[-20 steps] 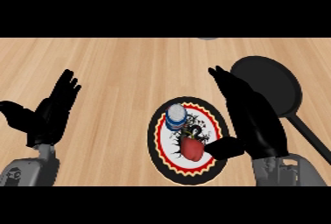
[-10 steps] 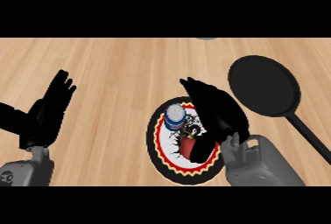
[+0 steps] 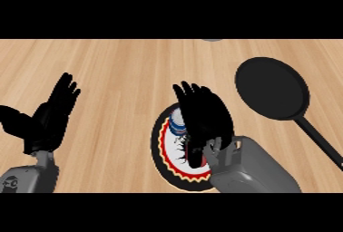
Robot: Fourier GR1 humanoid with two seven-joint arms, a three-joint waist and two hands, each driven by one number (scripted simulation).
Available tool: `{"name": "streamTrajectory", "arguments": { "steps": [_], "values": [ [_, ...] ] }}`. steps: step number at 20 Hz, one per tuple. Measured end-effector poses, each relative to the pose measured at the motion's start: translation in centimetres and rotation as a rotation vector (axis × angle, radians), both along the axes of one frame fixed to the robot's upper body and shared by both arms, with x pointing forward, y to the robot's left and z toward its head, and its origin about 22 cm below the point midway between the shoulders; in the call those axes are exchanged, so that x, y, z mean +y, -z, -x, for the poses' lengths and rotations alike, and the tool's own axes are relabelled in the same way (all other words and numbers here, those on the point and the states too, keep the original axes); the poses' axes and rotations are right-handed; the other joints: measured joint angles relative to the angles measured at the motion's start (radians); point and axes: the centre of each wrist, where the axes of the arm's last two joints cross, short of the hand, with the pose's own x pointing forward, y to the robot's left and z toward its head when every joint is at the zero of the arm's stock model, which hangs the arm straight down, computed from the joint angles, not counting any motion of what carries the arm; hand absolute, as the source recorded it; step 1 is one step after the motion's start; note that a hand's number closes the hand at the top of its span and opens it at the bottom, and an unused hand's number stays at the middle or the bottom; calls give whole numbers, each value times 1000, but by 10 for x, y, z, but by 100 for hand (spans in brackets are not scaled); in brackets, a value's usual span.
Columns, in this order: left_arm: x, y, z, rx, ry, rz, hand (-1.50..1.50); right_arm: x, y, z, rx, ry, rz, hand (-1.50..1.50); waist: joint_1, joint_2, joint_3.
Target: Pick the can from the plate and place it in the pan
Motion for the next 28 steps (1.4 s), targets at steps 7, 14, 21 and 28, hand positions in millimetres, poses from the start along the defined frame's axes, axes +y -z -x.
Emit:
{"name": "streamTrajectory", "arguments": {
  "steps": [7, 14, 21, 28],
  "values": [
    [-6, -4, -4, 0, 8, 0, 0, 19, -3, -2, -10, -7, 26, -150, 1, 0, 1],
    [-6, -4, -1, -3, 10, 2, 0, 30, 10, -14, 29, 33, 84, -150, 5, 1, 1],
    [-4, -9, -6, -8, 9, 4, 0, 28, 26, -34, 58, 80, 127, -150, 4, 3, 1],
    [-4, -5, -4, -8, 12, 3, 0, 28, 45, -41, 99, 92, 145, -150, 4, 3, 1]
  ]
}}
